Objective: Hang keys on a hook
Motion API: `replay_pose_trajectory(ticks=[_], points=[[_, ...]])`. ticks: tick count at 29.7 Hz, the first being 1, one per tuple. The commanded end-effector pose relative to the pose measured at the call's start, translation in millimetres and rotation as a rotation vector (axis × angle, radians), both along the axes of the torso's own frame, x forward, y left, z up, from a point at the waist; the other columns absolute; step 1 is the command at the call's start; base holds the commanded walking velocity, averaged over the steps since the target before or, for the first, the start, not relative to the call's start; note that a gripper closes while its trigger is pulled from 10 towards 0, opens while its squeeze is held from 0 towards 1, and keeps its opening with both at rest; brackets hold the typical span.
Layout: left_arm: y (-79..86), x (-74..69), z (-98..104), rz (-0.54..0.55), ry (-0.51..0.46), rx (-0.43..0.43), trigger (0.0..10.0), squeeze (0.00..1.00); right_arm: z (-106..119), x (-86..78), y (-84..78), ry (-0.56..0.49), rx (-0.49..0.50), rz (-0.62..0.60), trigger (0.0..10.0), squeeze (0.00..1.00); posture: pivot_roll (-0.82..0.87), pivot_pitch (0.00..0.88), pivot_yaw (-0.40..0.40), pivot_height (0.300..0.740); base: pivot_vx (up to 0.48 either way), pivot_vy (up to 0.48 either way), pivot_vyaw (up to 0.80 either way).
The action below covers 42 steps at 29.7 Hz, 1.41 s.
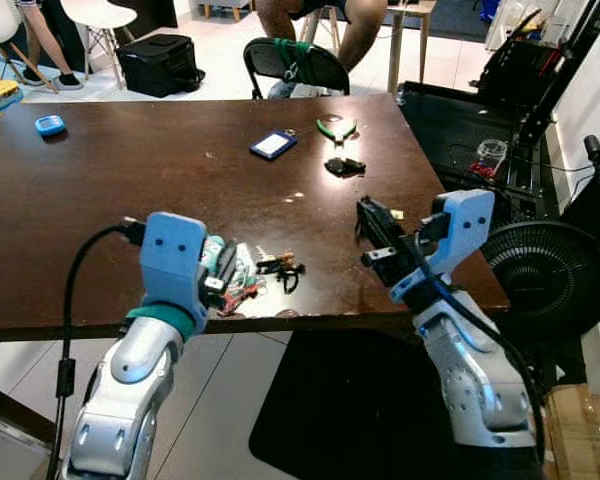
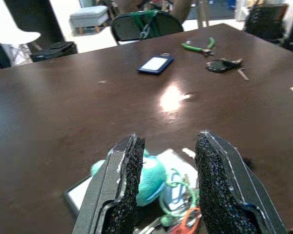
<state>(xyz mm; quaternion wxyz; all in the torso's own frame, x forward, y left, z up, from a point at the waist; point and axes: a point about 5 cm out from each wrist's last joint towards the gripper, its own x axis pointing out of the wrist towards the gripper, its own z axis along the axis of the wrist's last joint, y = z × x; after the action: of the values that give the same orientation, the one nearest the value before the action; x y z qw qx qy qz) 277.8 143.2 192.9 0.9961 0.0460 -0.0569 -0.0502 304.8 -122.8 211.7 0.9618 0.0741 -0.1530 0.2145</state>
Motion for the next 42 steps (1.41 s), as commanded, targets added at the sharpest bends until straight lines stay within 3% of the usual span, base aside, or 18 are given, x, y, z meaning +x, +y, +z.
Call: replay_pose_trajectory(ticks=[1, 12, 22, 42], points=[[2.8, -2.2, -0.9, 0.018, -0.001, -0.001, 10.0, 0.0, -4.2, -0.4, 1.5, 0.014, -0.003, -0.002, 10.0, 0.0, -0.08, 0.0, 0.094, 0.74, -0.326, 0.0, 0.0], [11.0, -12.1, -7.7, 0.075, 0.027, 0.012, 10.0, 0.0, -6.6, 2.7, 18.8, 0.054, 0.007, 0.037, 10.0, 0.0, -0.02, 0.0, 0.075, 0.74, -0.351, 0.0, 0.0], [5.1, -10.2, -10.1, 0.1, 0.013, -0.009, 10.0, 0.0, -7.2, 8.9, 17.3, 0.053, -0.049, 0.044, 10.0, 0.0, -0.04, 0.0, 0.017, 0.74, -0.346, 0.0, 0.0], [8.1, -8.7, -10.8, 0.116, 0.008, -0.007, 10.0, 0.0, -6.5, 11.8, 22.3, 0.043, -0.086, 0.054, 10.0, 0.0, -0.04, 0.0, 0.013, 0.74, -0.337, 0.0, 0.0]])
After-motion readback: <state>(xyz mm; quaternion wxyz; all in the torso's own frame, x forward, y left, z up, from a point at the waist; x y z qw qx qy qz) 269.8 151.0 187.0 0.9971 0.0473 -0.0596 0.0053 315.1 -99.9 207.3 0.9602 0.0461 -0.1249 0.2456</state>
